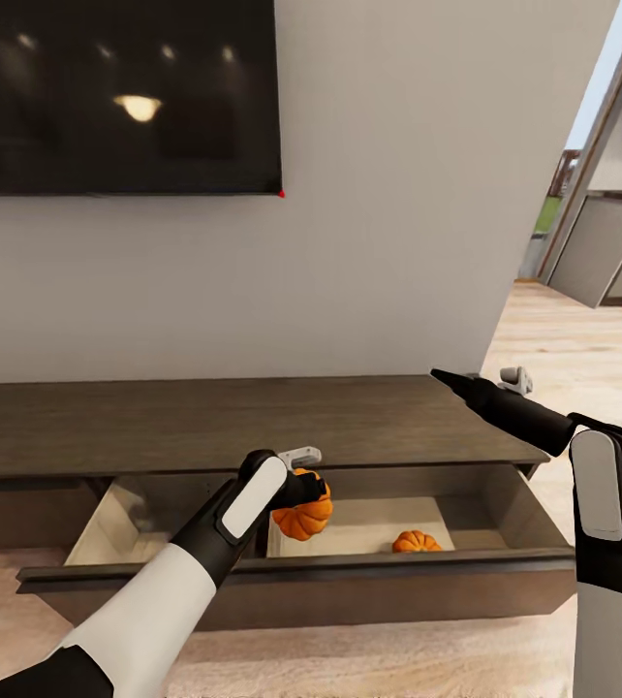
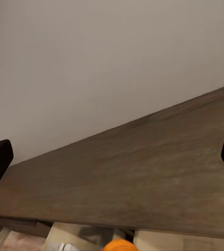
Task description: Place each of the two pumpkins and all three candles from the living room inside a cabinet in the living room (use any cabinet), then make sure every cabinet is closed, and position the cauldron so it is next to a table in the living room.
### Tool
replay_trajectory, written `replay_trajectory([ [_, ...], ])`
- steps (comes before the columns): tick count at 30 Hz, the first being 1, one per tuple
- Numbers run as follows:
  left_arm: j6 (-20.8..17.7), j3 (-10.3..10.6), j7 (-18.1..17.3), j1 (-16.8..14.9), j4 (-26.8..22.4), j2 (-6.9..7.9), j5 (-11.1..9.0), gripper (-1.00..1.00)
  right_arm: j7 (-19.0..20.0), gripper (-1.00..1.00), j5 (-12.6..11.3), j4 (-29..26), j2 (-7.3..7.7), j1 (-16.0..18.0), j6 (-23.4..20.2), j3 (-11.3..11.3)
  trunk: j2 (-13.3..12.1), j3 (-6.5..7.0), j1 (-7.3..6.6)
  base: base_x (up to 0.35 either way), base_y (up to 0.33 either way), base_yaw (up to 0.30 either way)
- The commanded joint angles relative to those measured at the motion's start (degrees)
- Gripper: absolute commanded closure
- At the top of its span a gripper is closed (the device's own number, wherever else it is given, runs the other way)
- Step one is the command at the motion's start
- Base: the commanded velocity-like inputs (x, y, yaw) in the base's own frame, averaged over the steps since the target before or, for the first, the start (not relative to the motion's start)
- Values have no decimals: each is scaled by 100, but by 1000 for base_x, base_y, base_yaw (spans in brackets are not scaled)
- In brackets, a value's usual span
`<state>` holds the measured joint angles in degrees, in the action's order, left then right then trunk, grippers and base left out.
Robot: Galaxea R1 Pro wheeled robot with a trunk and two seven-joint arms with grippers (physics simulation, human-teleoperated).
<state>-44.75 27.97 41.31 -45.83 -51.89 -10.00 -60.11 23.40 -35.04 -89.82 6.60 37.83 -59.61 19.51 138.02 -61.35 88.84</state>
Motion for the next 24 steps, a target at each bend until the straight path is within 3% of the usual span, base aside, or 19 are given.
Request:
replay_trajectory([
  [1,2,7,61,-5,-5,0,-56,100,60,-100,50,-1,-1,5,-24,11,2,-14,-1,0,0,0],
  [18,2,7,61,-5,-5,0,-63,100,75,-100,50,-1,4,0,-24,31,2,-121,-1,0,0,0],
  [24,2,7,61,-5,-5,0,-63,100,77,-100,39,-7,0,-4,-24,141,2,-121,-1,0,0,0],
])
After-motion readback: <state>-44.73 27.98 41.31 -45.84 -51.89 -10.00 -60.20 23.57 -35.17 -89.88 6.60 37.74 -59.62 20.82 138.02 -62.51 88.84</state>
